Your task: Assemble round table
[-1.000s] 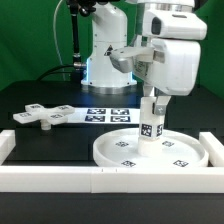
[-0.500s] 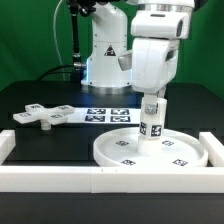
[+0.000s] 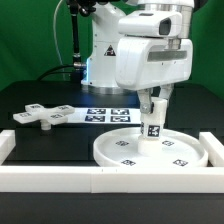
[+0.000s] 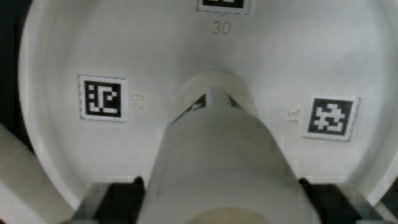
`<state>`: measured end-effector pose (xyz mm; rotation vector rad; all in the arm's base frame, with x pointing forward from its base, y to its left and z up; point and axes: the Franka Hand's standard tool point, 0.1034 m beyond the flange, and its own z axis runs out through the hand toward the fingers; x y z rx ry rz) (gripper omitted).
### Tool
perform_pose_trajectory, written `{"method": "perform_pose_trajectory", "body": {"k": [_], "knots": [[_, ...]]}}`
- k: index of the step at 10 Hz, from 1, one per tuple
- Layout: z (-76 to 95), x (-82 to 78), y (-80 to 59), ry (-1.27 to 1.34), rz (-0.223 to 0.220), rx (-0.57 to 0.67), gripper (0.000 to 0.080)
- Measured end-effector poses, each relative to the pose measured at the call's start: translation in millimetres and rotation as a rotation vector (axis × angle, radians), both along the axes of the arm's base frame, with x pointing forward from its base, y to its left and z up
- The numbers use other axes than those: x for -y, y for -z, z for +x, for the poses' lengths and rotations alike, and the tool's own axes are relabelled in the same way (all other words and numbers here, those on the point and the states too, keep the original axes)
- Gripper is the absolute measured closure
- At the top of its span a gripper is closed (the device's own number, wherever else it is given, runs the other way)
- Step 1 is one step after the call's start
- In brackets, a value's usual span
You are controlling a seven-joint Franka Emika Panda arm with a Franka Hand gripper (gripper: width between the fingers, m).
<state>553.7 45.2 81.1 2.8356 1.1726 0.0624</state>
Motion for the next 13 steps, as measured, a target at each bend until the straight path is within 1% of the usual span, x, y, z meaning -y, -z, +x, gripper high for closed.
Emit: {"method": "perform_pose_trajectory", "body": {"k": [2, 3, 6, 7, 9, 10, 11, 13], "knots": [[-0.1, 0.2, 0.1, 0.169, 0.019, 0.007, 0.0393], [-0.8, 0.7, 0.2, 0.290, 0.042, 0.019, 0.0393], [-2.7, 2.2, 0.5, 0.575, 0.090, 0.042, 0.0393], [-3.8, 3.5, 1.5, 0.711, 0.108, 0.040, 0.0393], [-4.4, 5.0, 2.0, 0.922, 0.124, 0.042, 0.0393], [-4.4, 5.4, 2.2, 0.979, 0.129, 0.043, 0.0393], [-4.6, 6.8, 2.4, 1.095, 0.145, 0.039, 0.0393], [-4.5, 6.8, 2.4, 1.230, 0.166, 0.032, 0.0393]]}}
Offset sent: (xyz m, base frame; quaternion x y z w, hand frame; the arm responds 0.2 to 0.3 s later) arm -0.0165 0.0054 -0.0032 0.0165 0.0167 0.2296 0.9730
